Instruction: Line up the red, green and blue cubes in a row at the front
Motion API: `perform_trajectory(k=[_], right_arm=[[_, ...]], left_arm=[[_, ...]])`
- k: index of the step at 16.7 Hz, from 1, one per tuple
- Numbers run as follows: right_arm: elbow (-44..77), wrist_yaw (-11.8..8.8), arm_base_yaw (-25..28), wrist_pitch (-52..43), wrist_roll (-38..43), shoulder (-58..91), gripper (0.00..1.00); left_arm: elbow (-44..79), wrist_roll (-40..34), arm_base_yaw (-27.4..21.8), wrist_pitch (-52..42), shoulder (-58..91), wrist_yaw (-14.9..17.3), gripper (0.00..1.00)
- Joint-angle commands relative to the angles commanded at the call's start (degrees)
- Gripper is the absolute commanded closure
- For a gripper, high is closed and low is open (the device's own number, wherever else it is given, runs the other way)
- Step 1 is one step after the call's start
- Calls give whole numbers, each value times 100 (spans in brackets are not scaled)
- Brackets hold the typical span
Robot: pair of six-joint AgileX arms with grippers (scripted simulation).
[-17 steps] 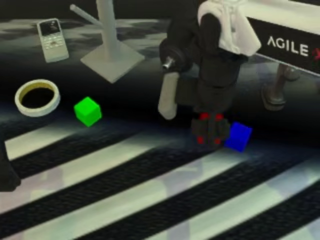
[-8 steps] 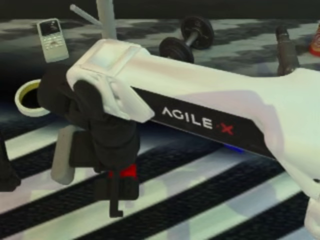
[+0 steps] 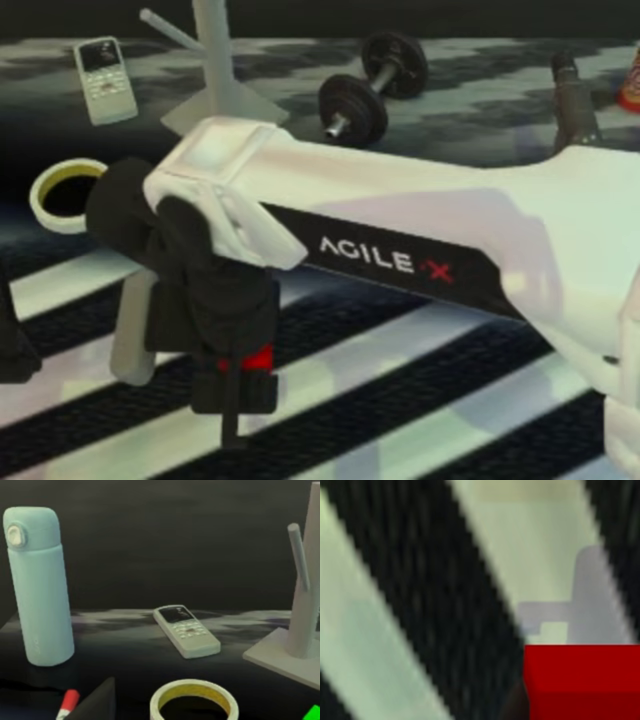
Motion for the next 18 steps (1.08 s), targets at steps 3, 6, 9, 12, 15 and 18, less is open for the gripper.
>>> perform_trajectory(k=[3,6,9,12,15,18], right_arm=[[-550,-4,21,640,-8,95,100],[-710,-1,29,805,-11,133,100],[-710,-1,29,805,-11,133,92],[-710,-1,29,805,-11,133,70],[-710,-1,29,805,-11,133,47],[-710,-1,29,805,-11,133,25]], left_arm=[[0,0,0,0,0,0,0],[0,0,0,0,0,0,0],[0,0,0,0,0,0,0],[0,0,0,0,0,0,0],[0,0,0,0,0,0,0],[0,0,0,0,0,0,0]])
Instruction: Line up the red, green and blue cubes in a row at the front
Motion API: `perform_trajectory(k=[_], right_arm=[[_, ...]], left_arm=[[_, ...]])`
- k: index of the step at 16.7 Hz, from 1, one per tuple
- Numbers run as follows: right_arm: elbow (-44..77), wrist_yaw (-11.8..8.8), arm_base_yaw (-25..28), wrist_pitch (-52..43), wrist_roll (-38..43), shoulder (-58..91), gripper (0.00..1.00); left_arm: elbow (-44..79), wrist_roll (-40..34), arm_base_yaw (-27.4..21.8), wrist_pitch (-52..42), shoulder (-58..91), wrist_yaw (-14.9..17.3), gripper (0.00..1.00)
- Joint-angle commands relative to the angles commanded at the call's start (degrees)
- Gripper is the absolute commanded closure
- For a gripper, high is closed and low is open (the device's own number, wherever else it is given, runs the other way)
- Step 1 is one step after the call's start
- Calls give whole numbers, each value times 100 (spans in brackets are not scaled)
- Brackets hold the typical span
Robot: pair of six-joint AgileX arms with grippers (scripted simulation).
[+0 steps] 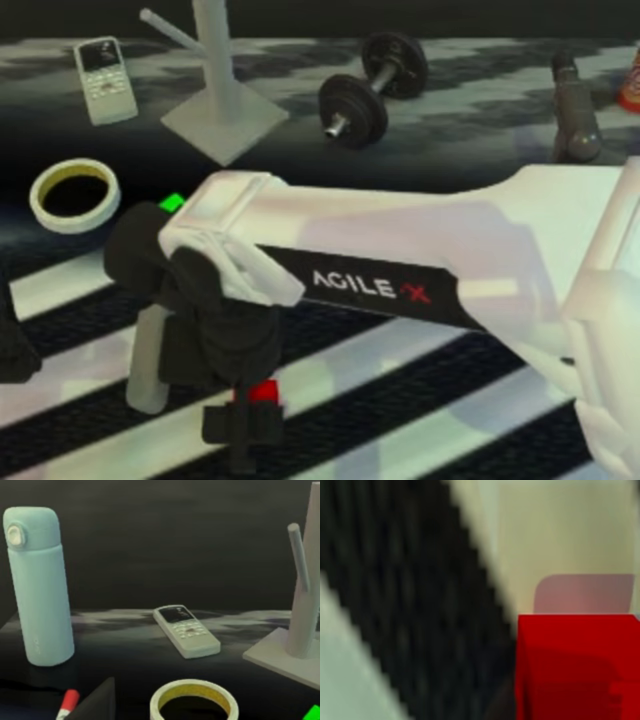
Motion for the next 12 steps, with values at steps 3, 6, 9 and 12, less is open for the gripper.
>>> perform_trajectory(k=[3,6,9,12], right_arm=[[0,0,0,0,0,0,2],[0,0,0,0,0,0,0],[0,0,0,0,0,0,0],[1,0,-10,-1,0,-2,0]], left_arm=[[0,0,0,0,0,0,0],[0,0,0,0,0,0,0],[0,0,0,0,0,0,0],[0,0,0,0,0,0,0]])
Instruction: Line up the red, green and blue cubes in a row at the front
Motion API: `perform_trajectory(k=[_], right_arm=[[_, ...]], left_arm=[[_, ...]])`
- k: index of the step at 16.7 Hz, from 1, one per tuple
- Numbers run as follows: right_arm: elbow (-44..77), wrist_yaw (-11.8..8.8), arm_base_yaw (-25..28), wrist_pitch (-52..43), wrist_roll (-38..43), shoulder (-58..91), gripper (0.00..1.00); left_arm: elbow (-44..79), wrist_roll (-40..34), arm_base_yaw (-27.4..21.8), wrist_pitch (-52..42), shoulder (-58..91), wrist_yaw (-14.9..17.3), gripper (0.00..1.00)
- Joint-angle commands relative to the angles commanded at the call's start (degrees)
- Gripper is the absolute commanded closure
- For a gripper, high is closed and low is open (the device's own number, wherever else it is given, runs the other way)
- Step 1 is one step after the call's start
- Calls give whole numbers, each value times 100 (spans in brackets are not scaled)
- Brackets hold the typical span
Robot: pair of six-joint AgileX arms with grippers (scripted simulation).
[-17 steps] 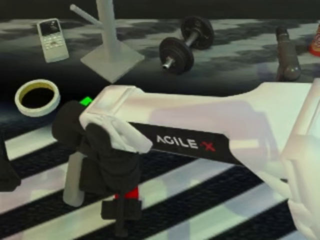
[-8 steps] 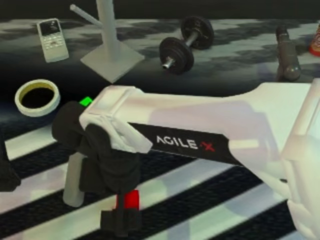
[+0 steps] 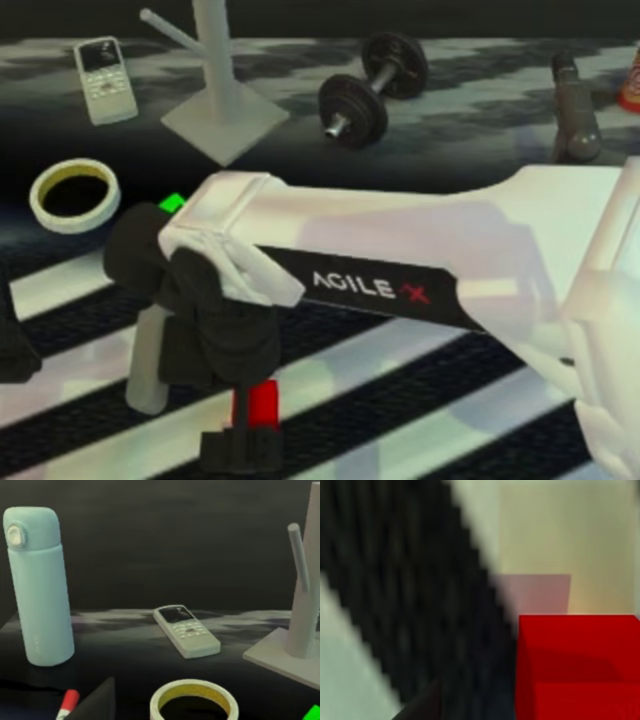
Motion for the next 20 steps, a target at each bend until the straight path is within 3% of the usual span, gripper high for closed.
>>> perform_trajectory(k=[10,16,20], right_arm=[[1204,-3,45,-1430,-15,-224,0],[1070,-17,-63,-1286,16,-376,0],[189,-89,-579,-534,240,-1426,0]], left_arm=[[0,0,0,0,0,0,0],[163,42,-19,-99,164,-6,0],[1153,300,-155,-738,1188,-14,0]])
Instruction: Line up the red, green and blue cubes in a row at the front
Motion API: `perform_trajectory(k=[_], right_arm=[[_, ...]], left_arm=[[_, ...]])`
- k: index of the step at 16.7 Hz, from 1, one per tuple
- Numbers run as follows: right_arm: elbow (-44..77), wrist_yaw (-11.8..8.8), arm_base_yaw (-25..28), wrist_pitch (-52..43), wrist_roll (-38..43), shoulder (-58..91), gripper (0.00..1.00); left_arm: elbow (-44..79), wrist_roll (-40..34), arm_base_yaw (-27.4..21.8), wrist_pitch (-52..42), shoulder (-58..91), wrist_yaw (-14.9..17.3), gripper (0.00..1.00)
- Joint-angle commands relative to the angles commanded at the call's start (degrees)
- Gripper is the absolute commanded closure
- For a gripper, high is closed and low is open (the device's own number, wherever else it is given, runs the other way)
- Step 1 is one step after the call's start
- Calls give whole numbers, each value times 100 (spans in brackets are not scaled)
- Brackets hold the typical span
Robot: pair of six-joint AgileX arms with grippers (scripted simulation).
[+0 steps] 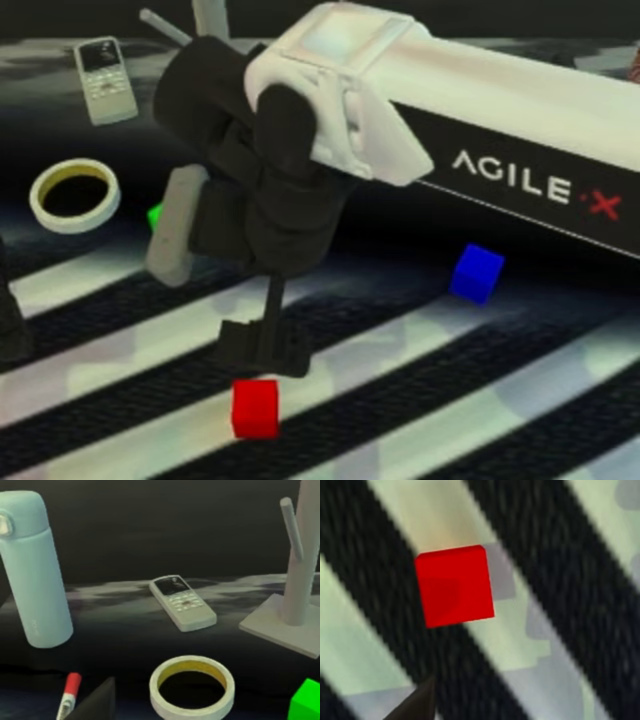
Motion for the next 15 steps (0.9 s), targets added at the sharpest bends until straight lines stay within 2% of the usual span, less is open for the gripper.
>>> perform_trajectory(k=[4,9,15], right_arm=[[-1551,-114,-895,1154,458,-1940,0],[-4461,-243,-2334,2841,1282,-5129,0],[-8109,-203,-3948,4786,2184,-8898,0]], left_arm=[[1684,426,-243,-1119,1907,16,0],[4305,1085,-622,-2938,5123,50,0],[7359,1838,-1040,-5006,8933,70,0]])
